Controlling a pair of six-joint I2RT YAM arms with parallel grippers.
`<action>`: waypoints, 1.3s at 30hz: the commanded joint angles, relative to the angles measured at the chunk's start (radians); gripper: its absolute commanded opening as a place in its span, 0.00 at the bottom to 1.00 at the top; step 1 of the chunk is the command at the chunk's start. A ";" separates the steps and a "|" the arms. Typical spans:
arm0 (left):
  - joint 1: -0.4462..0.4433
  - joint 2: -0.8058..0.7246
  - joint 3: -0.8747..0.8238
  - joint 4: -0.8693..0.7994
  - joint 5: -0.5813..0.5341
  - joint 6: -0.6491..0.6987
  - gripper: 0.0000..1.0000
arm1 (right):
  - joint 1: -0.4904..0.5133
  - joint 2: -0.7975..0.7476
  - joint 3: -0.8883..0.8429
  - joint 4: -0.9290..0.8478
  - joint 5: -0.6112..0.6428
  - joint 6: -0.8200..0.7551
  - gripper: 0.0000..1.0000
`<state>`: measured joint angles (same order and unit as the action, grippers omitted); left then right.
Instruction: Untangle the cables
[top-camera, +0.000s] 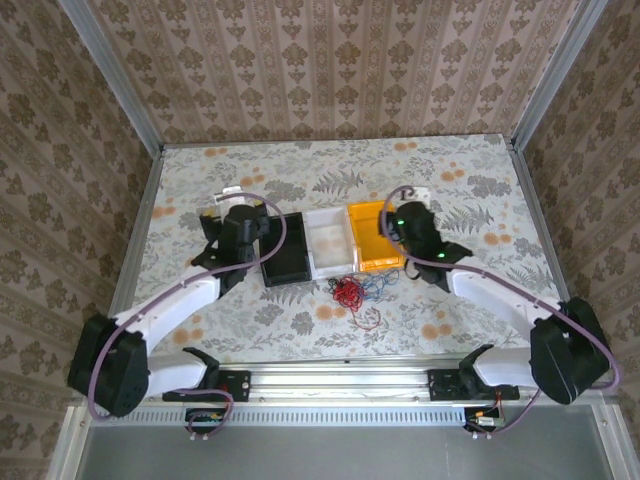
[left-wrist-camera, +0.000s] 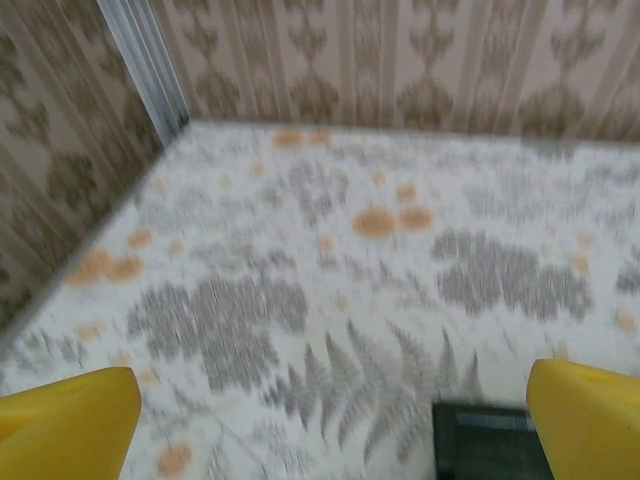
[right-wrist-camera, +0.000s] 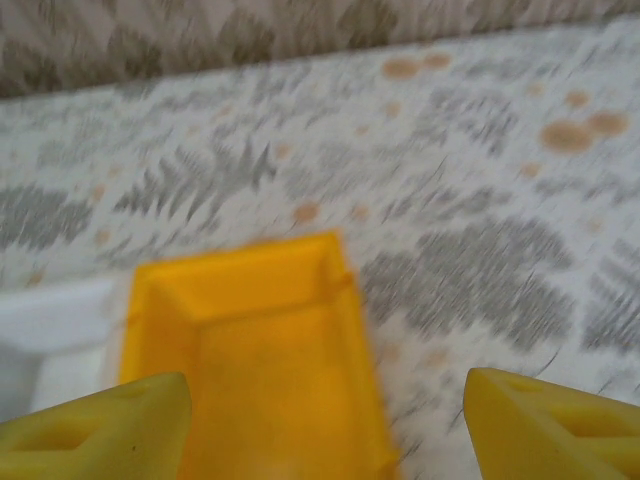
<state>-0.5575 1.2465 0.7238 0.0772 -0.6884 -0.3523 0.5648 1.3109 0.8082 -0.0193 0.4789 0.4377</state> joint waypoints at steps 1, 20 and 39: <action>-0.010 0.051 0.081 -0.228 0.060 -0.165 1.00 | 0.087 0.057 0.088 -0.262 0.197 0.241 0.74; 0.036 0.329 0.205 -0.416 0.409 -0.335 0.61 | 0.084 0.056 0.108 -0.291 0.157 0.271 0.77; 0.070 0.687 0.647 -0.485 0.408 -0.153 0.10 | 0.074 0.000 -0.053 -0.244 -0.305 -0.016 0.73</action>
<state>-0.5045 1.8935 1.2770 -0.3786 -0.2672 -0.5949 0.6495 1.3434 0.7822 -0.2363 0.2501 0.4465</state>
